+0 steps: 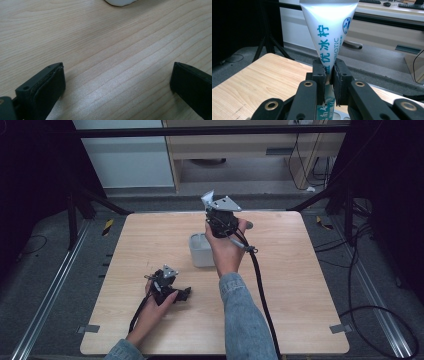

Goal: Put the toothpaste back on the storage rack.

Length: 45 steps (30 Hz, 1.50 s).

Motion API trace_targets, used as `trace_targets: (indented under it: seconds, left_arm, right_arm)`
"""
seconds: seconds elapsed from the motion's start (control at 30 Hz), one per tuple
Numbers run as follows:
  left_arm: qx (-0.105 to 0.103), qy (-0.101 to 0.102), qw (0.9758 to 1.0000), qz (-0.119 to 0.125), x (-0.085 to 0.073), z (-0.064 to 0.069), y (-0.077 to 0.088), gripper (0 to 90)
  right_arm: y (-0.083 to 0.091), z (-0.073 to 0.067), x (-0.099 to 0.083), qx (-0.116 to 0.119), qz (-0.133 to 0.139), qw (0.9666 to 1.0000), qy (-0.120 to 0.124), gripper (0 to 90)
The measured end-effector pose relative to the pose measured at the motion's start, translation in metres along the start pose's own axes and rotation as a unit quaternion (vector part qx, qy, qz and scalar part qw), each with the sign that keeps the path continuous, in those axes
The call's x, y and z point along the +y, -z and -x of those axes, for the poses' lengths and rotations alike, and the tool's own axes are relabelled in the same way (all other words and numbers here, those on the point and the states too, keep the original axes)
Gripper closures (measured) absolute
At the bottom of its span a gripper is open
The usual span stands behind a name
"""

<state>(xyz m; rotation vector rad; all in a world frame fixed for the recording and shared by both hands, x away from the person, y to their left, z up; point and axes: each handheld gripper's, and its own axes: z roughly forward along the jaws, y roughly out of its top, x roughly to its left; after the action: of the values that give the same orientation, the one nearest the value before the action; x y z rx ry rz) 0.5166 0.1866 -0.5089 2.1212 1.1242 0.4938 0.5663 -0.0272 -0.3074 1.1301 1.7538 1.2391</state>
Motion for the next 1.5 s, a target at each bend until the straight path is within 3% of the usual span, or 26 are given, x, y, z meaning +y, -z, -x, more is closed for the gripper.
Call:
trace_targets:
  seconds: [0.4, 0.57, 1.27, 1.5]
  left_arm:
    - [0.0, 0.0, 1.0, -0.001, 0.0, 0.0, 0.0, 0.0]
    - [-0.001, 0.0, 1.0, -0.001, 0.0, 0.0, 0.0, 0.0]
    - [-0.001, -0.001, 1.0, -0.001, 0.0, 0.0, 0.0, 0.0]
    - [-0.001, -0.001, 1.0, -0.001, 0.0, 0.0, -0.001, 0.0]
  right_arm:
    - [-0.024, 0.002, -0.019, -0.005, -0.024, 0.9996, -0.012, 81.1]
    - [-0.032, 0.005, -0.032, -0.008, -0.034, 0.999, -0.027, 81.1]
    - [-0.035, -0.001, -0.048, 0.0, -0.056, 0.9983, -0.016, 81.0]
    - [-0.037, 0.003, -0.061, -0.004, -0.068, 0.9971, -0.032, 81.0]
